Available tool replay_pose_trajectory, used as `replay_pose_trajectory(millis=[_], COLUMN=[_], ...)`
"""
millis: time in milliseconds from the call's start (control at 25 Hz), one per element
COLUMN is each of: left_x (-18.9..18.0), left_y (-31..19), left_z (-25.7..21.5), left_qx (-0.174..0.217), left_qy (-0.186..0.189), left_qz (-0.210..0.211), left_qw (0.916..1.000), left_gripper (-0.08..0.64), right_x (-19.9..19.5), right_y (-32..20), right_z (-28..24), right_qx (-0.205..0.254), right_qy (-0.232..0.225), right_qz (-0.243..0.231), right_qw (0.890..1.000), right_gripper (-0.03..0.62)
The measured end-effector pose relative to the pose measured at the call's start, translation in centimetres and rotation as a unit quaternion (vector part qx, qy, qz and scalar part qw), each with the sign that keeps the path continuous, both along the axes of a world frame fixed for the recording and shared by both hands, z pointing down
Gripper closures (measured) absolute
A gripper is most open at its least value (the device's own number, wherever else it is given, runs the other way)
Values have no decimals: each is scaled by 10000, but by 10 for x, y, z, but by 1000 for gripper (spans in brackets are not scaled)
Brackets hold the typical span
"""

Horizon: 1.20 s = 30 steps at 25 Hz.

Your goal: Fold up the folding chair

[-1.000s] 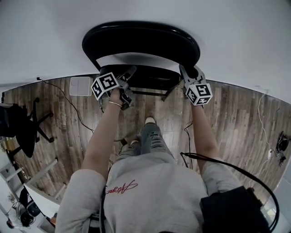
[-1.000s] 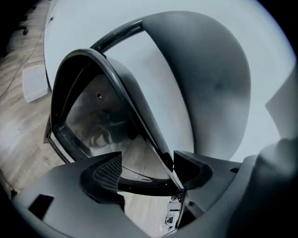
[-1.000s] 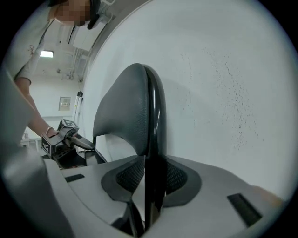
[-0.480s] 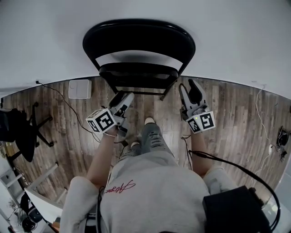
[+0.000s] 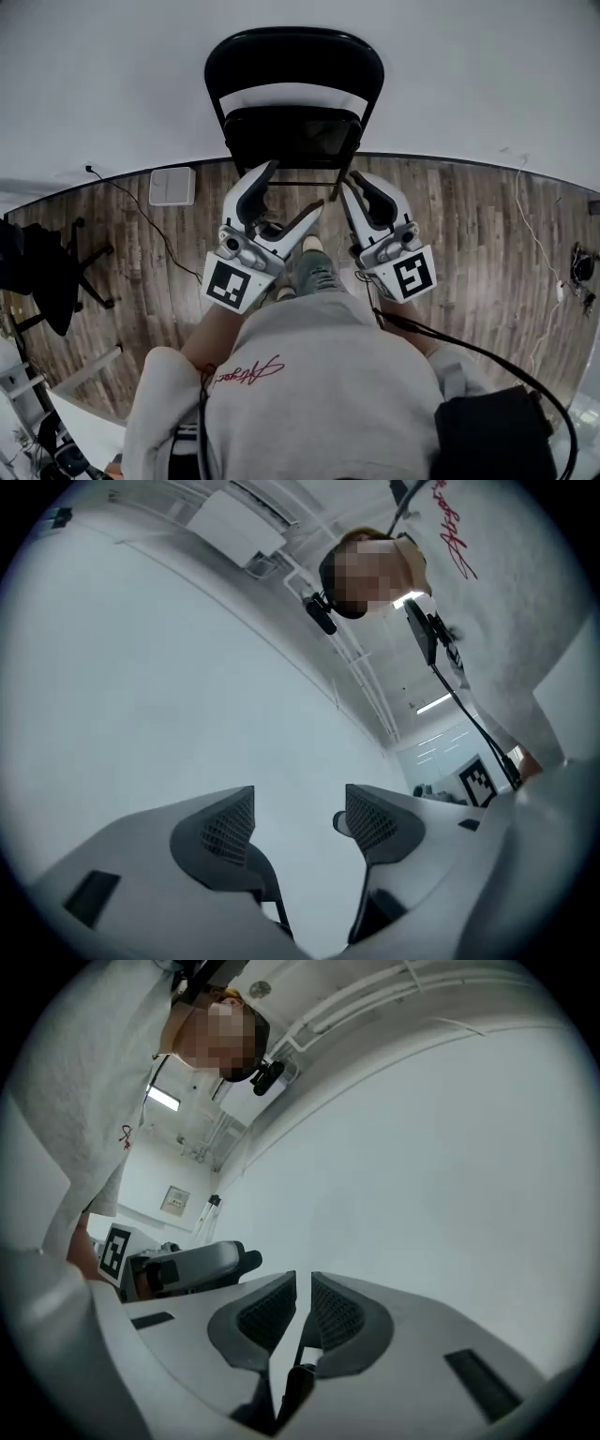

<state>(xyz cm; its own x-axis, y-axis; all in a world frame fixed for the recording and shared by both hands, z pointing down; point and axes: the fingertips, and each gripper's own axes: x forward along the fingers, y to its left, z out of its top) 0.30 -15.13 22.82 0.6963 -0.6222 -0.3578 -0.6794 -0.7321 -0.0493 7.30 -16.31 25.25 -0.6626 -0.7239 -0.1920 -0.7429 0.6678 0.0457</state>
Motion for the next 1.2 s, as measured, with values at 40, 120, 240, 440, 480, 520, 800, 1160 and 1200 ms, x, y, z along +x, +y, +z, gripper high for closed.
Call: replay_pose_trajectory(millis=[40, 120, 240, 440, 480, 520, 800, 1160, 1200], left_x=[-4, -16, -26, -34, -37, -40, -50, -44, -44], left_y=[13, 37, 69, 106, 109, 113, 130, 136, 137], left_z=[-3, -6, -5, 18, 22, 26, 20, 20, 20], left_qx=[65, 125, 141, -340, -500, -625, -702, -743, -764], left_qy=[-61, -126, -273, -613, -608, -602, -559, -511, -504], left_qz=[-40, -192, -381, -477, -514, -545, -557, -401, -381], left_qw=[10000, 9997, 9988, 9964, 9956, 9947, 9944, 9951, 9951], left_gripper=[263, 503, 523, 543, 543, 543, 543, 543, 543], right_x=[-6, -16, -27, -42, -46, -50, -59, -57, -56], right_y=[12, 36, 70, 114, 120, 126, 145, 151, 151], right_z=[-8, -22, -27, -12, -10, -9, -12, -9, -8], right_qx=[113, 335, 336, -31, -71, -99, -81, -78, -85], right_qy=[32, 129, 124, 40, 11, 7, 270, 519, 530], right_qz=[22, 127, 155, 68, 29, -7, 41, 95, 108], right_qw=[9999, 9993, 9992, 10000, 10000, 10000, 9996, 9986, 9985], right_gripper=[537, 557, 574, 574, 574, 574, 574, 575, 575])
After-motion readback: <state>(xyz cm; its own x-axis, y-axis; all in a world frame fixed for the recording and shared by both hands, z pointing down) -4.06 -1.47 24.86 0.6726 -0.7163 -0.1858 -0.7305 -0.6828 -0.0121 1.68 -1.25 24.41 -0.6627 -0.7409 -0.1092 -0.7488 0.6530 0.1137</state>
